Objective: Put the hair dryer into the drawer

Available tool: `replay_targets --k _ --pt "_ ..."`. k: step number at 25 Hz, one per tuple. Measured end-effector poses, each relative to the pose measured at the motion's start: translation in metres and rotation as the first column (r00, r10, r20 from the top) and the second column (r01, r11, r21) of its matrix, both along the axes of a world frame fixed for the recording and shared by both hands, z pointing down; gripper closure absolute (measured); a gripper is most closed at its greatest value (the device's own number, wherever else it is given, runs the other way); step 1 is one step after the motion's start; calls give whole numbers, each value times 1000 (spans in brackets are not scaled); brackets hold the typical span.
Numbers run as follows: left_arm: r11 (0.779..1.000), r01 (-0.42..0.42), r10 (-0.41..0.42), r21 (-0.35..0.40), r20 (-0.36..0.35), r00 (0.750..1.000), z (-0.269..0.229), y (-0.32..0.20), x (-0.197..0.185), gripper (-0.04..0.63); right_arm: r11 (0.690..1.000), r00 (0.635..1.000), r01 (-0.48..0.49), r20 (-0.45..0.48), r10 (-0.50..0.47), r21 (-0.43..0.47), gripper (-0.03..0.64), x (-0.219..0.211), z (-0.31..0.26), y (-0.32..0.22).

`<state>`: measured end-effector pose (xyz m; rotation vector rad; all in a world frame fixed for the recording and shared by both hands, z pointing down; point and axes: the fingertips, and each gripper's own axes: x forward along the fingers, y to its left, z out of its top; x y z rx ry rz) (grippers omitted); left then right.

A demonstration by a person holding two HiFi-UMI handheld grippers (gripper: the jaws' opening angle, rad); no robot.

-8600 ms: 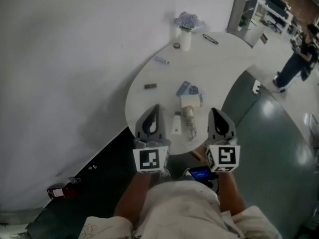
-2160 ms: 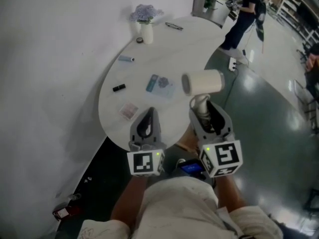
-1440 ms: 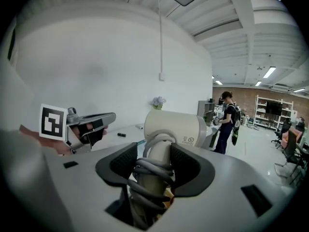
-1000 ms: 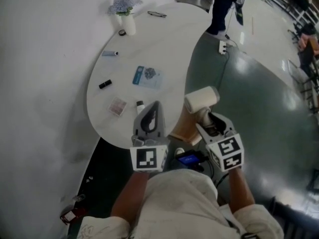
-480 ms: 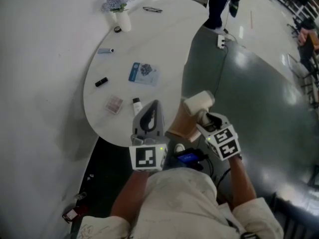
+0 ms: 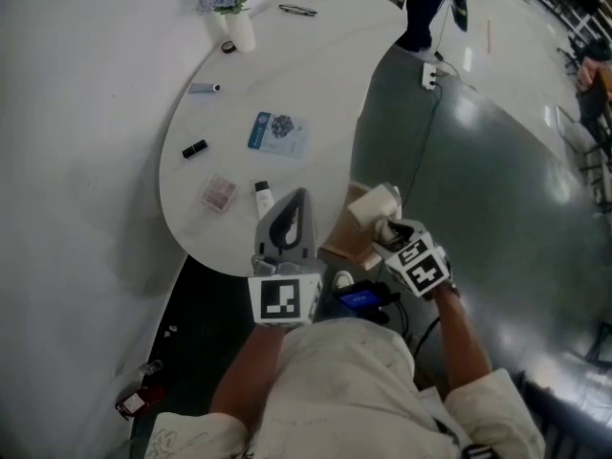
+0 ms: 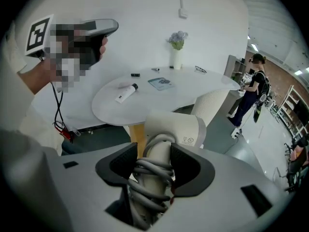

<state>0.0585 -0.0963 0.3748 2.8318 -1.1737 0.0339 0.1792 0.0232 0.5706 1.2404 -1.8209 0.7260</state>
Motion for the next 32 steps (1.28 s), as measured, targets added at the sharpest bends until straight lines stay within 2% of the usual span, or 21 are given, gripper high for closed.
replay_targets --k 12,32 --pt "1000 17 -17 -10 6 1000 6 -2 0 594 981 993 106 -38 -114 -163 389 -5 49 4" --pt "997 75 -75 -20 9 997 7 0 -17 594 928 954 249 -93 -284 -276 388 -23 94 -22"
